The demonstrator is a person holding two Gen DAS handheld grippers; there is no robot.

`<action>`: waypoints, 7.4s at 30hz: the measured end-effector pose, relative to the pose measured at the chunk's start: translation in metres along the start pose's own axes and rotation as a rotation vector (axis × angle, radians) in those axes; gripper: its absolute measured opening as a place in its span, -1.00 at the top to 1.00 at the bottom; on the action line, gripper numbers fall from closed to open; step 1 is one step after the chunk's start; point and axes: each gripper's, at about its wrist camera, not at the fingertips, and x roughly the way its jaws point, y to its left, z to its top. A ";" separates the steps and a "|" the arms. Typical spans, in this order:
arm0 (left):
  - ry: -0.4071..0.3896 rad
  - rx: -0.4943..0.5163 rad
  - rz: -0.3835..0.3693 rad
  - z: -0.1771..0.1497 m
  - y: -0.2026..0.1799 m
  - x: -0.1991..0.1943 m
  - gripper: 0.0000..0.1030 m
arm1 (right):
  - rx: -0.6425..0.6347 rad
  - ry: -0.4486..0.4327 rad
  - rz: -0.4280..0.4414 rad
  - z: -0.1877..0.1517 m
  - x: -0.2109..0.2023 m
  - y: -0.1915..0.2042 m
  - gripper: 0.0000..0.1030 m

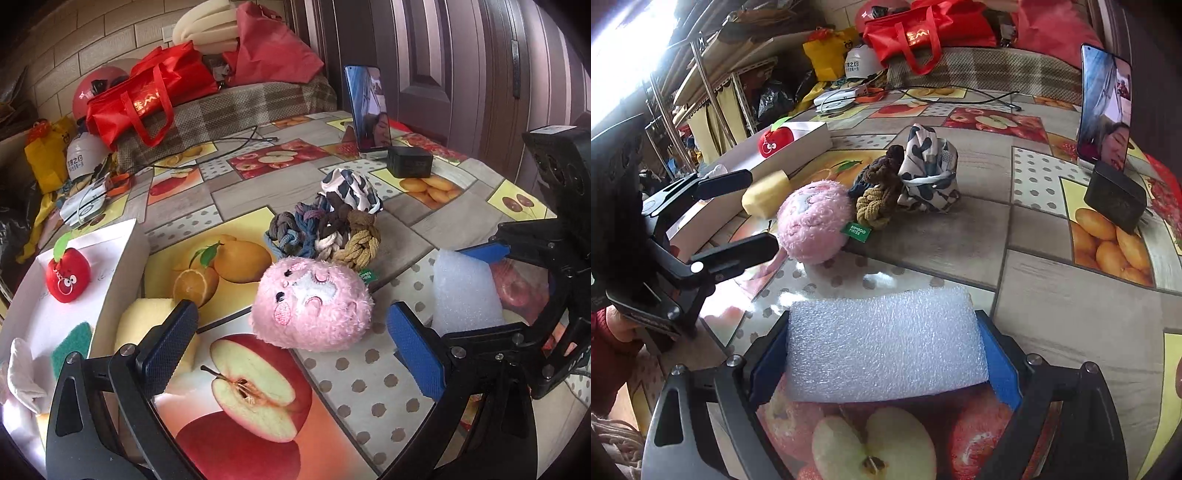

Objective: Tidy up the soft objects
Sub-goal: 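Grasp the pink plush ball with the left tool while the right tool grasps the white foam sheet, then carry pink plush and foam sheet into the white box and release both, then move both tools back toward the yellow foam block and rope toys, then grasp the yellow foam block with the left tool while the right tool grasps the beige rope ring, then carry foam block and rope ring into the white box and release both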

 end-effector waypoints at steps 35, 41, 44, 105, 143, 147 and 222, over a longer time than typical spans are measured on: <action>-0.351 -0.135 0.313 -0.036 0.033 -0.082 -0.30 | -0.025 -0.386 -0.168 0.030 -0.013 0.067 -0.78; -0.353 -0.182 0.383 -0.057 0.062 -0.101 -0.30 | -0.028 -0.417 -0.190 0.039 -0.002 0.089 -0.78; -0.359 -0.226 0.435 -0.073 0.085 -0.115 -0.30 | -0.033 -0.422 -0.203 0.043 0.005 0.099 -0.78; -0.282 -0.221 0.239 -0.046 0.076 -0.081 -1.00 | 0.043 -0.319 -0.276 0.059 0.017 0.056 -1.00; 0.066 -0.150 0.183 -0.018 0.056 0.001 -1.00 | 0.105 -0.035 -0.163 0.035 0.026 -0.001 -0.02; 0.109 -0.146 0.085 -0.022 0.039 0.004 -1.00 | 0.105 -0.035 -0.162 0.035 0.026 -0.002 -0.02; -0.357 -0.528 0.618 -0.107 0.222 -0.123 -0.16 | -0.248 -0.454 -0.161 0.105 0.078 0.190 0.21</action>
